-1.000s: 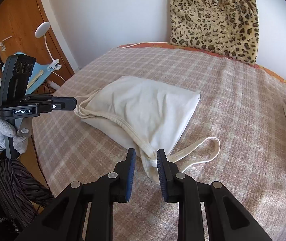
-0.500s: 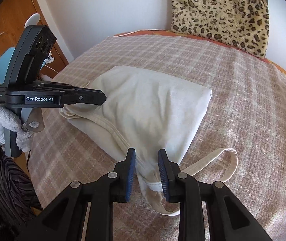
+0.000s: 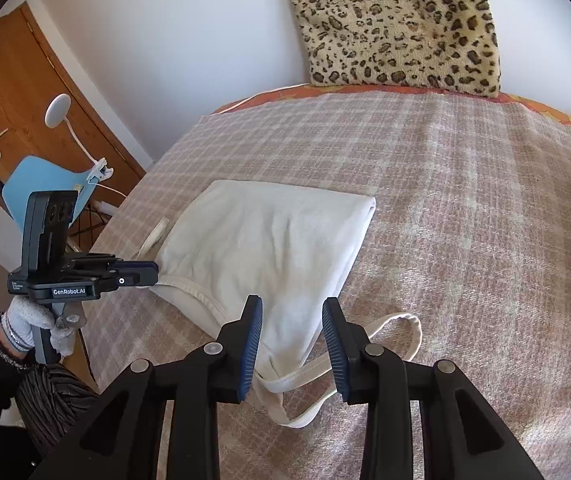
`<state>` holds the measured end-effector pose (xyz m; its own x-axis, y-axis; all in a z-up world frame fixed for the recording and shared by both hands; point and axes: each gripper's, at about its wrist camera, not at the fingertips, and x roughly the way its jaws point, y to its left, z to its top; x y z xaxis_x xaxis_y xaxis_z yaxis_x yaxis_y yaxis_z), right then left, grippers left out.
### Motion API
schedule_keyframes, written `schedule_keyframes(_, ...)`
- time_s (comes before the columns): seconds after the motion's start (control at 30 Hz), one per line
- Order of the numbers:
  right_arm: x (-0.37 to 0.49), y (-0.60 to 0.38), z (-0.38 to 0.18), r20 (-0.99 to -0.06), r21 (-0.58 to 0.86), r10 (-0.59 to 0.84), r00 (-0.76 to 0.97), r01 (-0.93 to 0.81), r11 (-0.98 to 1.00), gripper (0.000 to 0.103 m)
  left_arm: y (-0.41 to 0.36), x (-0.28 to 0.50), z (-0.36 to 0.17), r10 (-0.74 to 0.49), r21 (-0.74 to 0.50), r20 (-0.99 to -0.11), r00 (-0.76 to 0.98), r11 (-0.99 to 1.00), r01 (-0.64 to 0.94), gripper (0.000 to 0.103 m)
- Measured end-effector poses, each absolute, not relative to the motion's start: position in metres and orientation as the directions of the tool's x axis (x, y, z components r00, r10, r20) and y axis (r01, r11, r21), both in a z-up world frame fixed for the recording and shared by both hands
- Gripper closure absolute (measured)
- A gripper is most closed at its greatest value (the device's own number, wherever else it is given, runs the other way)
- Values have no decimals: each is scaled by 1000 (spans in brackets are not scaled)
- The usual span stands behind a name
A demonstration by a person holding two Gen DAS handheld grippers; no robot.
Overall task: Fold small clothes
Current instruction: 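Open both grippers and move them to the folded bundle's edge, then grasp the edge of the folded camisole bundle with both grippers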
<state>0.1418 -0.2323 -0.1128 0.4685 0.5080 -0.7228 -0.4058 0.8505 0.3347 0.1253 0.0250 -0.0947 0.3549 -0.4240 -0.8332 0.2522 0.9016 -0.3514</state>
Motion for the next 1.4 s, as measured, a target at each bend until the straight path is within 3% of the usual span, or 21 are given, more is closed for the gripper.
schedule_keyframes(0.13,160,-243,-121,-717,399,522,462,-341,851,61,33,112,-85,-441,-373,-814,378,896,241,82)
schedule_keyframes(0.23,173,-248,-125,-699,458,552,455,-309,834,51,46,113,-78,-455,-407,-783,425,890,204,60)
schedule_keyframes(0.5,201,-250,-133,-665,549,595,451,-245,799,47,86,136,-105,-609,-666,-693,386,746,-20,60)
schedule_keyframes(0.83,218,-252,-148,-643,631,645,413,-192,752,47,84,140,-121,-660,-716,-674,331,695,-71,60)
schedule_keyframes(1.17,223,-258,-162,-550,754,733,400,-140,642,48,75,149,-122,-702,-751,-632,327,660,-36,60)
schedule_keyframes(1.4,222,-252,-165,-525,771,758,387,-159,616,57,72,150,-124,-716,-766,-609,342,643,-19,61)
